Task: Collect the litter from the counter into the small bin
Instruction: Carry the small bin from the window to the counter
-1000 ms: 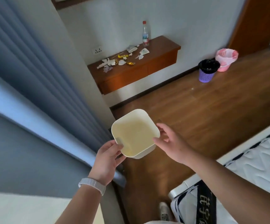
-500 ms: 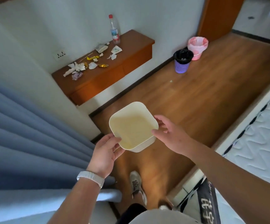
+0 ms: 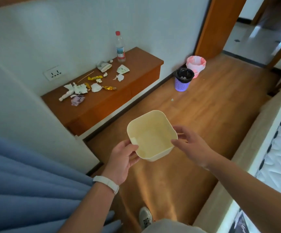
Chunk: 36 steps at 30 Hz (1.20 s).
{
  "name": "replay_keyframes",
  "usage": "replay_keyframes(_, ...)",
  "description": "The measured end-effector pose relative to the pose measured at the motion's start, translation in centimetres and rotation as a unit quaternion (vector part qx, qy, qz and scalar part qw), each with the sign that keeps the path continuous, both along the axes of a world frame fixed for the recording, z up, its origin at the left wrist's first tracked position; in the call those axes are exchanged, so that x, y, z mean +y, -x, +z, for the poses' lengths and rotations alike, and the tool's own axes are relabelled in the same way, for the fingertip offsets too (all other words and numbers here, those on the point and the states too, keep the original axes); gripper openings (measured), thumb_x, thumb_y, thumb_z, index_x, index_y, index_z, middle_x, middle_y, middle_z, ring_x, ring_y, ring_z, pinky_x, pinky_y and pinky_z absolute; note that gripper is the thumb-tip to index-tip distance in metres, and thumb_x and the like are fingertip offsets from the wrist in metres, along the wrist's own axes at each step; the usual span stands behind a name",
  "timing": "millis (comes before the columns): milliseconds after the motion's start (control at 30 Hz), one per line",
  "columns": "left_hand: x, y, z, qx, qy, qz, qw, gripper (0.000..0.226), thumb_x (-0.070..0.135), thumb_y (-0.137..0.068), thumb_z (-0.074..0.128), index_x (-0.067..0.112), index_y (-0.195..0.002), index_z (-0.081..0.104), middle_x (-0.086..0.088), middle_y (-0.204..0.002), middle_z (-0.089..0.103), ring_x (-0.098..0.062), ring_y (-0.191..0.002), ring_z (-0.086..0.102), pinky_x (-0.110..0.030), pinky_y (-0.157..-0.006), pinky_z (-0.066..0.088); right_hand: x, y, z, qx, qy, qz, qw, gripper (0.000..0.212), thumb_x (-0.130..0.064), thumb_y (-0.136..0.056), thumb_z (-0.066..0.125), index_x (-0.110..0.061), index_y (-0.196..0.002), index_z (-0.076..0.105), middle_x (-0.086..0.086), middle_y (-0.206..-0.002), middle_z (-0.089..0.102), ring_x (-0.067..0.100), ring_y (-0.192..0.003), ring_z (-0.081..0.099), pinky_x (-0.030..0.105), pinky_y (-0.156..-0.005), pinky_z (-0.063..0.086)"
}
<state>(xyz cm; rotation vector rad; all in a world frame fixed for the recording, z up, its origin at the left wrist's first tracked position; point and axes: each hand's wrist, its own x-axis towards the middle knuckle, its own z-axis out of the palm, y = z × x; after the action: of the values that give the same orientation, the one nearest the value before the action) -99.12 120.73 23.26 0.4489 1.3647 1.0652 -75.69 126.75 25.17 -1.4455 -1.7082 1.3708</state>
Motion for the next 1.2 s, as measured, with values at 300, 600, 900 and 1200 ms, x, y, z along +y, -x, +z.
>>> replay_keyframes(300,4.9,5.7,0.4,-0.004,-0.001,-0.009,1.000,0.023,0.012,-0.102,0.061,0.015,-0.123,0.069,-0.010,-0.120,0.077,-0.032,-0.119,0.070,-0.051,-0.104,0.056,4.4,5.0,1.4,-0.009,0.003,0.003,1.000,0.033,-0.027,-0.090,0.064,-0.045,-0.117,0.058,-0.020,-0.113,0.065,-0.001,-0.102,0.061,0.039,-0.092,0.055)
replay_keyframes(600,9.9,7.2,-0.3,0.025,0.003,0.012,1.000,0.024,0.013,-0.102,0.060,0.017,-0.123,0.070,-0.009,-0.122,0.077,-0.032,-0.120,0.070,-0.052,-0.104,0.056,10.0,7.6,1.0,0.018,-0.004,0.005,1.000,0.032,-0.014,-0.092,0.063,-0.033,-0.119,0.060,-0.012,-0.115,0.065,-0.004,-0.094,0.059,0.008,-0.074,0.049)
replay_keyframes(900,19.2,4.5,0.5,0.015,-0.005,0.075,0.997,0.019,0.005,-0.103,0.055,0.014,-0.114,0.067,-0.004,-0.099,0.082,-0.021,-0.092,0.075,-0.038,-0.078,0.057,20.7,6.0,0.8,0.044,0.010,0.040,0.998,0.032,-0.016,-0.093,0.062,-0.038,-0.116,0.059,-0.018,-0.116,0.064,0.002,-0.102,0.061,0.016,-0.079,0.050)
replay_keyframes(1200,30.1,-0.5,1.8,0.016,0.000,0.089,0.996,0.020,0.006,-0.102,0.056,0.010,-0.118,0.066,-0.002,-0.098,0.082,-0.016,-0.085,0.077,-0.036,-0.078,0.061,32.6,1.4,0.9,0.042,0.002,0.066,0.997,0.032,-0.018,-0.094,0.060,-0.035,-0.122,0.056,-0.019,-0.118,0.061,-0.004,-0.099,0.060,0.022,-0.084,0.052)
